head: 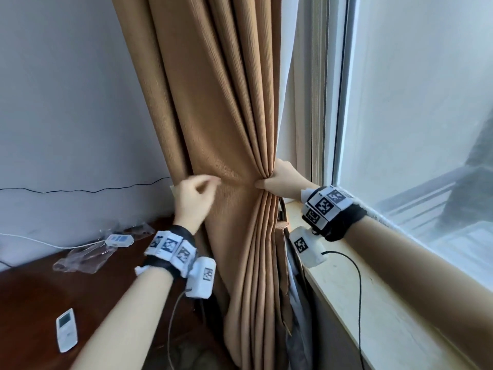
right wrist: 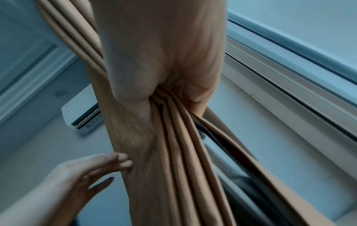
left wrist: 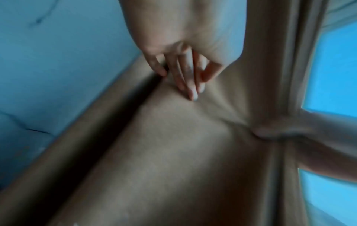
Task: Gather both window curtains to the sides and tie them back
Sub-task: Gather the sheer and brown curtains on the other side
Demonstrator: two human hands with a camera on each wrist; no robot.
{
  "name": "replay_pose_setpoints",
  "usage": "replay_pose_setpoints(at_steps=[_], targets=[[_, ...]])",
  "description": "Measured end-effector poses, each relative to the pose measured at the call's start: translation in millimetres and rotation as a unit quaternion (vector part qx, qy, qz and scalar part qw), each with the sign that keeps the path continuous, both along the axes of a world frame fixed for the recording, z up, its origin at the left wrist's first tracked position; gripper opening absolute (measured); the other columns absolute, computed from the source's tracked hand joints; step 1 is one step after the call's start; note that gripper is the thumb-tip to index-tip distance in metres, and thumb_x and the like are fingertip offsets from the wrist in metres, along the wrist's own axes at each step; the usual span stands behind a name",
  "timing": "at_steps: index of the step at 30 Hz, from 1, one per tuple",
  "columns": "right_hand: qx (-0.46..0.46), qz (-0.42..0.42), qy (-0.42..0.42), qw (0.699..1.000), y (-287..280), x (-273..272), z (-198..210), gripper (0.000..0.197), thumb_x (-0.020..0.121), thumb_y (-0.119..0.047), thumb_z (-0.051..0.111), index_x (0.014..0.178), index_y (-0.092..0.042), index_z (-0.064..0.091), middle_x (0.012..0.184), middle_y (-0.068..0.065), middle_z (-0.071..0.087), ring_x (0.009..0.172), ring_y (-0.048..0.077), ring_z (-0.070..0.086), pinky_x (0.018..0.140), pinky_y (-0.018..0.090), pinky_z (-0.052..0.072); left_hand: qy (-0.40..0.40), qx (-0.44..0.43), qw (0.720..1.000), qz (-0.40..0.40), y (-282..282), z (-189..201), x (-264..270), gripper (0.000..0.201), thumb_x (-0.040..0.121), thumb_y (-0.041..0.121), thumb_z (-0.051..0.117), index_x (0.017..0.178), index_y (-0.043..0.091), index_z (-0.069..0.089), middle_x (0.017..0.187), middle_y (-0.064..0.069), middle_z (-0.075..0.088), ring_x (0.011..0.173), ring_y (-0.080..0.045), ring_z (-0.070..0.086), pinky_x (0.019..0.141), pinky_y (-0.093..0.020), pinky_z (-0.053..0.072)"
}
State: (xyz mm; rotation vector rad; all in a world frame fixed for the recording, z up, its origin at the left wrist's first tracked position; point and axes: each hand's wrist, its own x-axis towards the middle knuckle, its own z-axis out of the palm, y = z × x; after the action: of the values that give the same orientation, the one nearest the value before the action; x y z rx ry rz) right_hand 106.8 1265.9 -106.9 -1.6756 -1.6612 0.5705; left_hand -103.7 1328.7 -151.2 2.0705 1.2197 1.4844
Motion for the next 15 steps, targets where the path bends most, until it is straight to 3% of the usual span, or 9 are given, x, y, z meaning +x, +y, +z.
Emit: replay_pose_setpoints(at_steps=[2, 4, 6, 8, 10, 12, 15], targets=[[0.006, -0.001, 0.004, 1.000, -1, 1, -1, 0.034, 0.084, -0.010, 0.061, 0.117, -0.003, 0.057, 0.112, 0.015, 0.060, 0.104, 0.029, 0.058, 0.080, 0.029, 0.048, -0.058, -0.023, 0.991, 0.114, 32, 3, -37, 0.022, 0.080, 0.027, 0.065, 0.100, 0.022, 0.073, 0.101, 0.003, 0.072, 0.096, -0.015, 0.065, 0.093, -0.038, 0.050], [0.002, -0.008, 0.012, 1.000, 1, 4, -1, 0.031, 0.084, -0.008, 0.059, 0.115, -0.002, 0.057, 0.109, 0.014, 0.059, 0.100, 0.028, 0.058, 0.080, 0.030, 0.049, -0.048, -0.124, 0.972, 0.192, 55, -1, -64, 0.053, 0.078, 0.025, 0.075, 0.128, 0.018, 0.057, 0.128, -0.007, 0.059, 0.117, -0.026, 0.055, 0.104, -0.043, 0.043], [0.001, -0.024, 0.015, 1.000, 2, 7, -1, 0.030, 0.083, -0.006, 0.056, 0.113, -0.003, 0.056, 0.105, 0.011, 0.057, 0.096, 0.027, 0.056, 0.078, 0.031, 0.048, 0.009, -0.212, 0.958, 0.192, 66, -12, -76, 0.087, 0.074, 0.030, 0.081, 0.146, 0.017, 0.033, 0.148, -0.010, 0.040, 0.134, -0.030, 0.040, 0.111, -0.042, 0.034], [0.013, -0.039, 0.012, 0.999, 5, 10, -3, 0.022, 0.080, -0.006, 0.053, 0.101, -0.004, 0.057, 0.099, 0.011, 0.058, 0.091, 0.028, 0.057, 0.075, 0.033, 0.051, 0.032, -0.226, 0.959, 0.169, 69, -23, -76, 0.101, 0.072, 0.037, 0.082, 0.151, 0.018, 0.023, 0.153, -0.010, 0.032, 0.139, -0.028, 0.032, 0.113, -0.043, 0.030], [0.015, -0.052, 0.017, 0.998, 7, 12, -6, 0.008, 0.077, -0.006, 0.050, 0.085, -0.007, 0.053, 0.091, 0.011, 0.056, 0.082, 0.028, 0.057, 0.067, 0.032, 0.051, -0.006, -0.235, 0.961, 0.145, 68, -31, -68, 0.101, 0.071, 0.042, 0.082, 0.151, 0.019, 0.023, 0.152, -0.007, 0.035, 0.138, -0.025, 0.035, 0.113, -0.041, 0.031], [0.016, -0.061, 0.018, 0.998, 7, 15, -7, 0.006, 0.079, -0.005, 0.049, 0.077, -0.011, 0.047, 0.084, 0.008, 0.052, 0.076, 0.025, 0.053, 0.059, 0.026, 0.043, -0.045, -0.253, 0.960, 0.112, 67, -36, -54, 0.089, 0.073, 0.041, 0.080, 0.146, 0.016, 0.035, 0.139, 0.002, 0.047, 0.129, -0.017, 0.044, 0.111, -0.035, 0.035], [0.018, -0.064, 0.016, 0.998, 7, 19, -8, 0.011, 0.080, -0.004, 0.051, 0.075, -0.011, 0.046, 0.081, 0.005, 0.051, 0.074, 0.023, 0.052, 0.053, 0.023, 0.039, -0.027, -0.237, 0.967, 0.092, 69, -39, -34, 0.051, 0.075, 0.039, 0.079, 0.116, 0.014, 0.063, 0.109, 0.005, 0.065, 0.107, -0.018, 0.061, 0.096, -0.032, 0.047]])
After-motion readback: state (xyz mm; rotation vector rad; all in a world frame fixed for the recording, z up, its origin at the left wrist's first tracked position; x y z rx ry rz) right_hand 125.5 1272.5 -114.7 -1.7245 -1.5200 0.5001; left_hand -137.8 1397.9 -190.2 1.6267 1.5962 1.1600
